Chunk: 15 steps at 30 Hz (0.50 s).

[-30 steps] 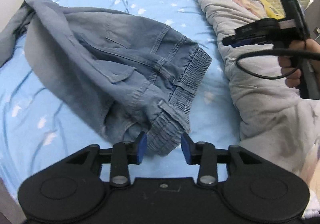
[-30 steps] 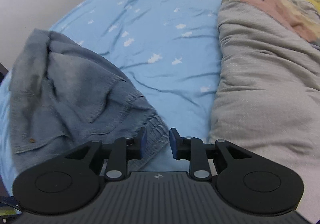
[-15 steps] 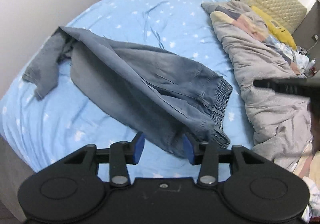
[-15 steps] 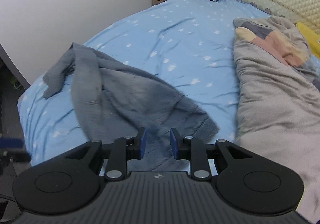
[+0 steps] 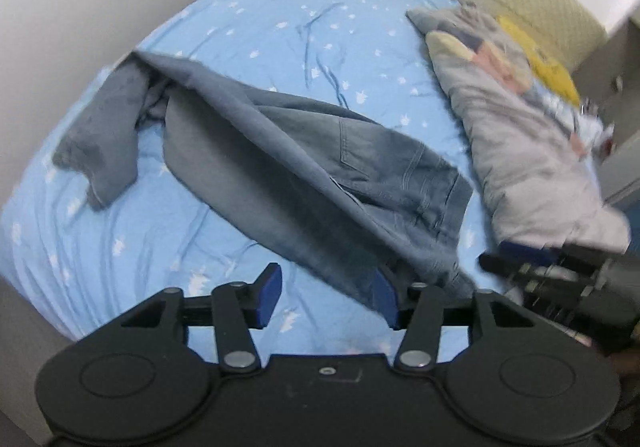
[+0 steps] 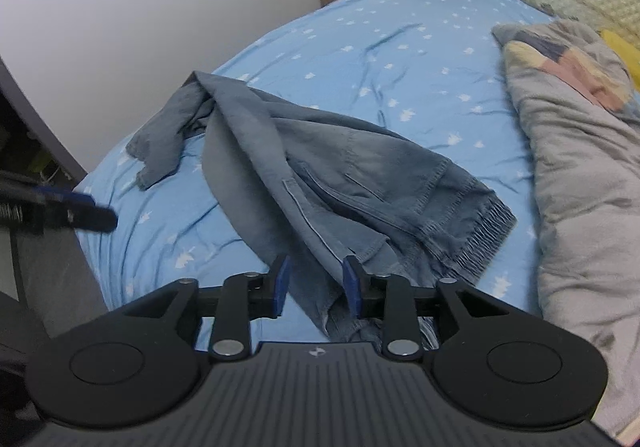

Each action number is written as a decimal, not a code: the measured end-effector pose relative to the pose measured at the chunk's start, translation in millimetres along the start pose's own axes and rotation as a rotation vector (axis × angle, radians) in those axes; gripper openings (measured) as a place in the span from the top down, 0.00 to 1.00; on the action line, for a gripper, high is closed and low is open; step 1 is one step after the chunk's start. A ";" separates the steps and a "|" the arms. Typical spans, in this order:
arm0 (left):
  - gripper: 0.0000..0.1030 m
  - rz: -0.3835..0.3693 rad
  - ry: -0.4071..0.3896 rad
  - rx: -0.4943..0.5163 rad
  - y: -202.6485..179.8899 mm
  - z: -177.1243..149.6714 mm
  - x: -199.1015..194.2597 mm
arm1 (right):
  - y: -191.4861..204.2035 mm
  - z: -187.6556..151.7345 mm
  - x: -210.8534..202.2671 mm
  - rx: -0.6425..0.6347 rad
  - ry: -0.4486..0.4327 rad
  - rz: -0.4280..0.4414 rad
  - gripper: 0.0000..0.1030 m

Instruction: Fold clothes

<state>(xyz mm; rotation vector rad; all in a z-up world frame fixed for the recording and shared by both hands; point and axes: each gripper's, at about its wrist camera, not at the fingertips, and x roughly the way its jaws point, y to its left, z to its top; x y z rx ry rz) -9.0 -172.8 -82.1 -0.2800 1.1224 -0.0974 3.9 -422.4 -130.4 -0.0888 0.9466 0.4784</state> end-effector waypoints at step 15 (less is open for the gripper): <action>0.49 0.010 0.019 -0.257 143.2 126.2 52.4 | 65.7 61.4 109.5 -0.197 0.070 0.013 0.51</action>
